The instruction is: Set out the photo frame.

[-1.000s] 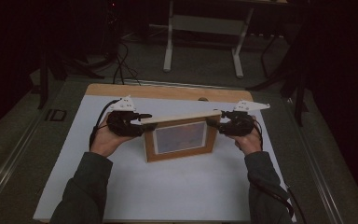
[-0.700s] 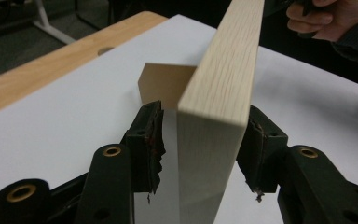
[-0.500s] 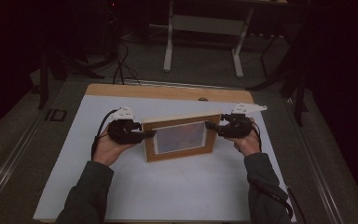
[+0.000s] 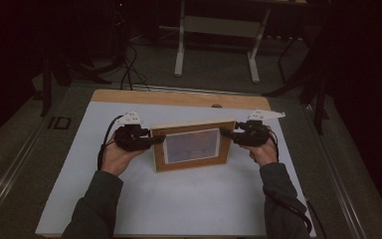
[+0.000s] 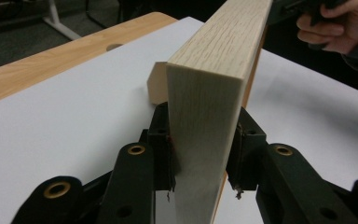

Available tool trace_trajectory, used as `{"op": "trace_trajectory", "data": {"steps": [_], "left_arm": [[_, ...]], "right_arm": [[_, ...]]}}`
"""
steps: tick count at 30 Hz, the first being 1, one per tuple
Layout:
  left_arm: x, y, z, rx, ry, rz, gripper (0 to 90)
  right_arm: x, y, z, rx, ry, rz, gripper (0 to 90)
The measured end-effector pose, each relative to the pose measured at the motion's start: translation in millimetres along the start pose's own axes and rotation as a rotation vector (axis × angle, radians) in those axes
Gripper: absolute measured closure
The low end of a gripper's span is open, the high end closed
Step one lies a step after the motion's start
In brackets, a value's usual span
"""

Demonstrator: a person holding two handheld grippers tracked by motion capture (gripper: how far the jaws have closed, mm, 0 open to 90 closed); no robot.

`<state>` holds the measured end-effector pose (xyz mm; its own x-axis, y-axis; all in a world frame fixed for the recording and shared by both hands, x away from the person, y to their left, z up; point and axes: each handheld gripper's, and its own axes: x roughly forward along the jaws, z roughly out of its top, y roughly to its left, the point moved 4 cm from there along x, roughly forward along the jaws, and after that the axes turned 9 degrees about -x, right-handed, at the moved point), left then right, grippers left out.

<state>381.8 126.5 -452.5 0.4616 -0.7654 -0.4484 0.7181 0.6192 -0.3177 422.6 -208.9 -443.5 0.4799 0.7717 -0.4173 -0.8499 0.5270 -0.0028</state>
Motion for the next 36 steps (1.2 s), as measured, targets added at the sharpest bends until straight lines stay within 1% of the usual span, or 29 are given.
{"op": "trace_trajectory", "data": {"steps": [3,4,5,6,7,14,15,18,23,28,30,32,36], "left_arm": [[1.4,2.8,1.2,-0.020,-0.011,0.003,65.4],[1.4,2.8,1.2,-0.020,-0.011,0.003,64.8],[2.8,4.5,2.4,-0.036,-0.016,0.006,64.2],[2.8,4.5,2.4,-0.036,-0.016,0.006,63.8],[3.8,6.3,3.5,-0.047,-0.020,0.009,63.2],[7.1,10.1,7.1,-0.067,-0.038,0.020,60.3],[8.2,11.0,8.9,-0.073,-0.048,0.023,60.0],[9.1,12.5,11.3,-0.076,-0.060,0.025,59.3],[11.9,16.8,20.0,-0.071,-0.087,0.030,58.7],[13.3,20.9,22.5,-0.068,-0.094,0.031,58.4],[14.5,26.5,24.5,-0.062,-0.107,0.034,58.3],[15.8,30.3,23.9,-0.070,-0.114,0.034,58.1],[18.7,38.7,21.4,-0.082,-0.116,0.032,57.7]], "right_arm": [[-1.3,-1.1,-1.5,0.018,-0.015,0.014,55.4],[-1.3,-1.1,-1.5,0.018,-0.015,0.014,55.4],[-1.8,-1.3,-2.0,0.024,-0.016,0.014,56.4],[-1.8,-1.3,-2.0,0.024,-0.016,0.014,56.4],[-2.2,-1.3,-2.3,0.025,-0.015,0.013,57.4],[-4.0,-1.3,-2.8,0.028,-0.016,0.004,59.4],[-4.2,-1.7,-2.8,0.031,-0.017,-0.001,59.7],[-4.4,-2.2,-2.3,0.033,-0.022,-0.010,60.0],[-4.2,-5.3,1.6,0.046,-0.038,-0.042,60.0],[-2.6,-6.8,3.2,0.056,-0.043,-0.056,60.0],[1.5,-8.7,4.5,0.067,-0.054,-0.073,60.0],[4.3,-9.5,4.8,0.073,-0.057,-0.081,59.9],[10.7,-11.4,4.8,0.072,-0.041,-0.090,59.8]]}}
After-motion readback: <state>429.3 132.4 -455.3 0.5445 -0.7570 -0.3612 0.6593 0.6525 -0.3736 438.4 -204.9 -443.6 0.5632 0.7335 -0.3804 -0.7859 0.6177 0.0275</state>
